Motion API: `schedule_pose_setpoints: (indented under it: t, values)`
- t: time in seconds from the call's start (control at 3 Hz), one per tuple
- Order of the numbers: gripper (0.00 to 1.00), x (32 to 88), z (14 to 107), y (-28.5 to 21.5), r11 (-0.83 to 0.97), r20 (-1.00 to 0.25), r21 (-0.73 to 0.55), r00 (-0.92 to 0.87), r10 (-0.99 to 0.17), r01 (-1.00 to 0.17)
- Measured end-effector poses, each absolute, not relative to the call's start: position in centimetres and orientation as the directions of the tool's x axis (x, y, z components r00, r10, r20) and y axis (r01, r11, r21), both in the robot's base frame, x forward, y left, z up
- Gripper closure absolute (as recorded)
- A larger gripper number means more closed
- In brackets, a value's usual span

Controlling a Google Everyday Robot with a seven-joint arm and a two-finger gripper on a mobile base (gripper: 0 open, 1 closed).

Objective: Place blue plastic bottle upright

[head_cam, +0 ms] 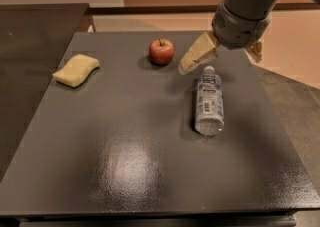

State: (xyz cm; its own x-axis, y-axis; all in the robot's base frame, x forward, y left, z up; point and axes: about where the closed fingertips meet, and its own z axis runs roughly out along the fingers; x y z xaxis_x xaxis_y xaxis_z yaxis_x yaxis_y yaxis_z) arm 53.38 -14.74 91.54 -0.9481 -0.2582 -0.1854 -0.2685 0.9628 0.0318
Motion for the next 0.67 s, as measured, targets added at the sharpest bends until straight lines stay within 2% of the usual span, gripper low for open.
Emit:
schedule_pose_setpoints:
  t: [0.33, 0.67]
  values:
    - [0.0, 53.86, 90.4, -14.62, 0.992, -0.139, 0.012, -0.982, -0.126, -0.129]
    - [0.0, 53.9, 90.39, -14.59, 0.991, -0.141, 0.012, -0.982, -0.129, -0.132]
